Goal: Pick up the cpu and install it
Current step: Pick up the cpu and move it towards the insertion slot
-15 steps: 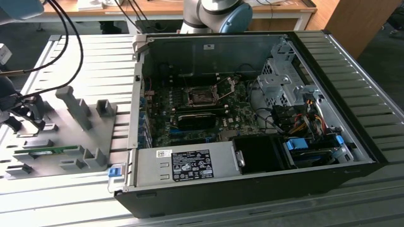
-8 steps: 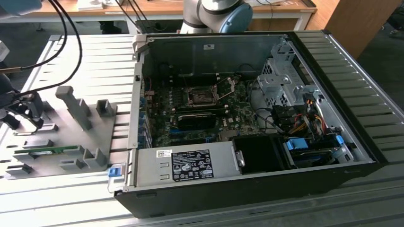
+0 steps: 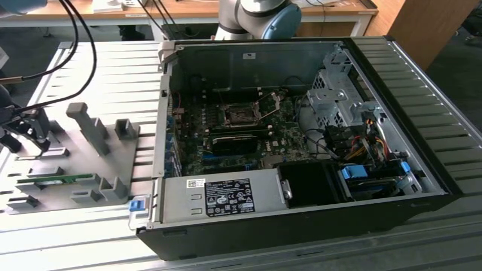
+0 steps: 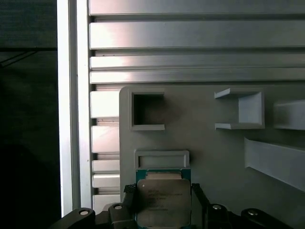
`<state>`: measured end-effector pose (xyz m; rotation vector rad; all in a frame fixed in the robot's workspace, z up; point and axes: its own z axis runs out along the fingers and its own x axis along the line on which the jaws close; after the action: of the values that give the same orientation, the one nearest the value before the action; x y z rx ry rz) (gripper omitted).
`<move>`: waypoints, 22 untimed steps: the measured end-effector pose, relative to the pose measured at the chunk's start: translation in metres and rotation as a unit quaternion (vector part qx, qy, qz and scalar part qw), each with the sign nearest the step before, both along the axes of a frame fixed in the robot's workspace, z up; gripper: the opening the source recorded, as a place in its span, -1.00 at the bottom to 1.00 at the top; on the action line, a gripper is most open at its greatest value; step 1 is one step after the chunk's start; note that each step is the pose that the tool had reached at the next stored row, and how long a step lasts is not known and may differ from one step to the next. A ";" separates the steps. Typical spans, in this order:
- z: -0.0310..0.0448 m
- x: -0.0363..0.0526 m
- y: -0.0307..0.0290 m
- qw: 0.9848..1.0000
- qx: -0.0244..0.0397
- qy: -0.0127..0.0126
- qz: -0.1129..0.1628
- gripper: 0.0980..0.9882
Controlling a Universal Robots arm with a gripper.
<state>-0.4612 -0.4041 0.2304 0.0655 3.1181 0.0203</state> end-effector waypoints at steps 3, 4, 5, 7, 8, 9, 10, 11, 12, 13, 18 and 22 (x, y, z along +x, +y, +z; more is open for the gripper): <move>0.0026 0.0000 0.0000 1.000 0.000 0.000 0.000 0.00; 0.0034 0.0000 0.0000 1.000 0.000 0.000 0.000 0.00; 0.0039 0.0000 0.0000 1.000 0.000 0.000 0.000 0.00; 0.0046 0.0000 0.0000 1.000 0.000 0.000 0.000 0.00; 0.0051 0.0000 0.0000 1.000 0.000 0.000 0.000 0.00; 0.0055 0.0000 0.0000 1.000 0.000 0.000 0.000 0.00; 0.0057 0.0000 0.0000 1.000 0.000 0.000 0.000 0.00; 0.0060 0.0000 0.0000 1.000 0.000 0.000 0.000 0.00; 0.0065 0.0000 0.0000 1.000 0.000 0.000 0.000 0.00; 0.0069 0.0000 0.0000 1.000 0.000 0.000 0.000 0.00; 0.0092 0.0000 0.0000 1.000 0.000 0.000 0.000 0.00; 0.0107 0.0000 0.0000 1.000 0.000 0.000 0.000 0.00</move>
<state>-0.4613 -0.4041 0.2411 0.0656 3.1180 0.0205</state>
